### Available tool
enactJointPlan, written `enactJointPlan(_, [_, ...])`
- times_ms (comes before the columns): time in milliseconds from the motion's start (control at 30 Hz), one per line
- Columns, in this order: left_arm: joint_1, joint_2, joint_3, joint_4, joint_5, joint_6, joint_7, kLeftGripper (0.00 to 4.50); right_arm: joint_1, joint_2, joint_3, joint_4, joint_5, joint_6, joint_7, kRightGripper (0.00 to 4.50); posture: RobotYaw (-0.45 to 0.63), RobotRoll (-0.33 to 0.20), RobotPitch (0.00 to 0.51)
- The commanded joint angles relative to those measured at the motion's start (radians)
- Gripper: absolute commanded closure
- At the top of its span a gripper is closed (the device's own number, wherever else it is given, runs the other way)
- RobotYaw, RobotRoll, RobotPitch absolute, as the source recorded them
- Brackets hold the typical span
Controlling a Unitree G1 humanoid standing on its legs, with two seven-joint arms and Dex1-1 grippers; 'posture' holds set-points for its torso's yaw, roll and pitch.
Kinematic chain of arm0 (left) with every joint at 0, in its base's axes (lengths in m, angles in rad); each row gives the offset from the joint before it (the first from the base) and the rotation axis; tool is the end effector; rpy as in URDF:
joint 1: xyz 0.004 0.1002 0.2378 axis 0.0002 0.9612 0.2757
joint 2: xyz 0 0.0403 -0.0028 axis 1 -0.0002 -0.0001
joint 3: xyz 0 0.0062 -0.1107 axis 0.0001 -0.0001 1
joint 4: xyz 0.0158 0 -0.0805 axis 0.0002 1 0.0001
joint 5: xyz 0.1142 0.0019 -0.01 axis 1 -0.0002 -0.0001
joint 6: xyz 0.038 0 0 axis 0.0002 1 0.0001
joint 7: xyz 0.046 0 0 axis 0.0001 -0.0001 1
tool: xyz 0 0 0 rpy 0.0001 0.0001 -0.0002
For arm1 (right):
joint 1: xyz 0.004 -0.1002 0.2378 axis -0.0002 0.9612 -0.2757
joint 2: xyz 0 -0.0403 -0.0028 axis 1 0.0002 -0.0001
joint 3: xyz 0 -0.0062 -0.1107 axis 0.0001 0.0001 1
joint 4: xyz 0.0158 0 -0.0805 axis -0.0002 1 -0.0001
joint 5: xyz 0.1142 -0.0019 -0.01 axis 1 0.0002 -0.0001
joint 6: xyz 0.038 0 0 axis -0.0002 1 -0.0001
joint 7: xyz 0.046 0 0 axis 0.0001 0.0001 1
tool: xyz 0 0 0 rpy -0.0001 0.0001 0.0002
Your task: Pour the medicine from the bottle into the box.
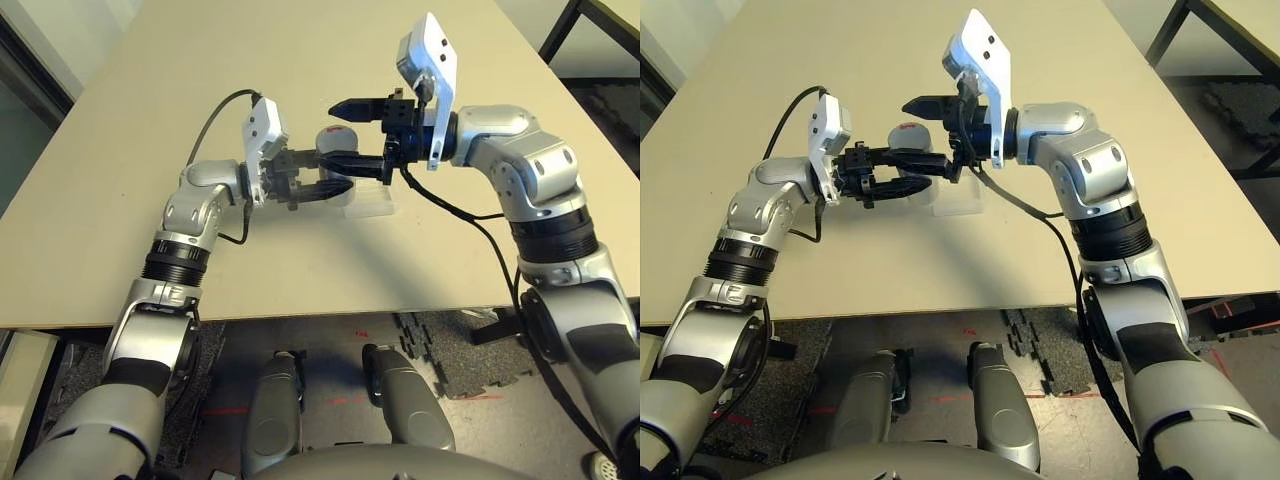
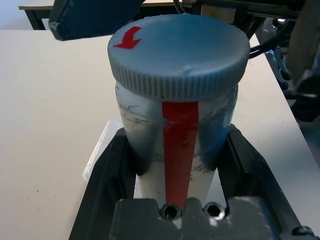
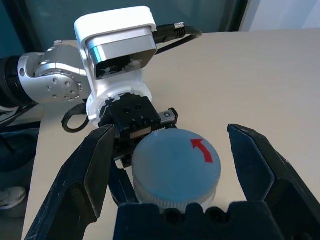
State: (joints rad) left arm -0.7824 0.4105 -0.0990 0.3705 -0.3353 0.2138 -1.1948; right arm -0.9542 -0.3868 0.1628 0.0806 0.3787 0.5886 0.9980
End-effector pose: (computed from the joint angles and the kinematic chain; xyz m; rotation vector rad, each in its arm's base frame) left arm 0.3469 0.1787 0.1841 0.2110 -0.0755 -1.3105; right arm 0.3281 -0.1249 0.2597 -0.2770 -0.0973 1.3073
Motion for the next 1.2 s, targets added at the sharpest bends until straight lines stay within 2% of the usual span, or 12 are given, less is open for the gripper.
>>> enactJointPlan(33, [-0.001, -0.003, -0.01, -0.01, 0.01, -0.003, -0.007, 2.05, -0.005, -0.006, -0.005, 0.006, -0.01, -0.006, -0.007, 0.0, -0.11, 0.0, 0.162])
enactJointPlan(700, [0.003, -0.004, -0.007, -0.005, 0.012, -0.007, -0.01, 2.05, 0.085, -0.104, -0.096, -0.089, 0.056, 0.094, -0.041, 0.0, -0.12, 0.0, 0.155])
enactJointPlan(1200, [-0.002, 0.0, -0.003, 0.01, 0.015, -0.013, -0.013, 2.05, 0.091, -0.18, -0.127, -0.078, 0.076, 0.112, -0.022, 0.0, -0.13, 0.0, 0.158])
